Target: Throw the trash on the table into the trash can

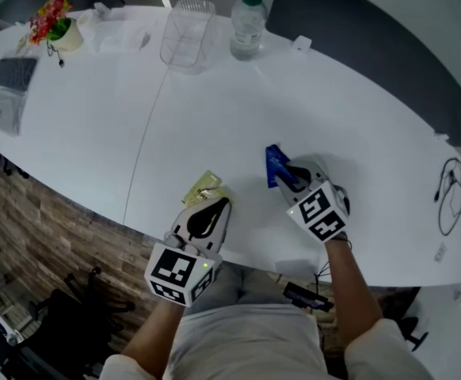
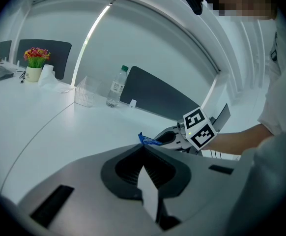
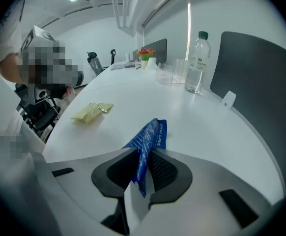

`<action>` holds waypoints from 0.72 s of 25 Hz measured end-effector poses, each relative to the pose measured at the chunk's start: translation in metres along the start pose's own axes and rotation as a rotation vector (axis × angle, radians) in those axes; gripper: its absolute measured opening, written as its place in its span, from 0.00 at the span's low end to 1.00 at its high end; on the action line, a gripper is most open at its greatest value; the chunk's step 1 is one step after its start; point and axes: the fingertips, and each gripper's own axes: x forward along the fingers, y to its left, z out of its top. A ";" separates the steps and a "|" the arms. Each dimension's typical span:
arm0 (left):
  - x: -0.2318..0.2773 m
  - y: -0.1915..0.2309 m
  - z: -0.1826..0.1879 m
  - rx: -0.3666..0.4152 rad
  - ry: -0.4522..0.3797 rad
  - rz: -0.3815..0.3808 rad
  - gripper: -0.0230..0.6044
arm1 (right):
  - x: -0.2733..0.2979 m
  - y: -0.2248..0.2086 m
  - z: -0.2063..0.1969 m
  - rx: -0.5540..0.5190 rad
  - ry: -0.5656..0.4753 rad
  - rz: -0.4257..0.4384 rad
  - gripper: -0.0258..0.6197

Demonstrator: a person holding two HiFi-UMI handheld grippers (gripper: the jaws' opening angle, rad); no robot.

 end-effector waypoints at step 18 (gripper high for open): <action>-0.016 -0.010 0.013 0.019 -0.044 0.030 0.04 | -0.035 0.002 0.022 0.057 -0.123 -0.031 0.10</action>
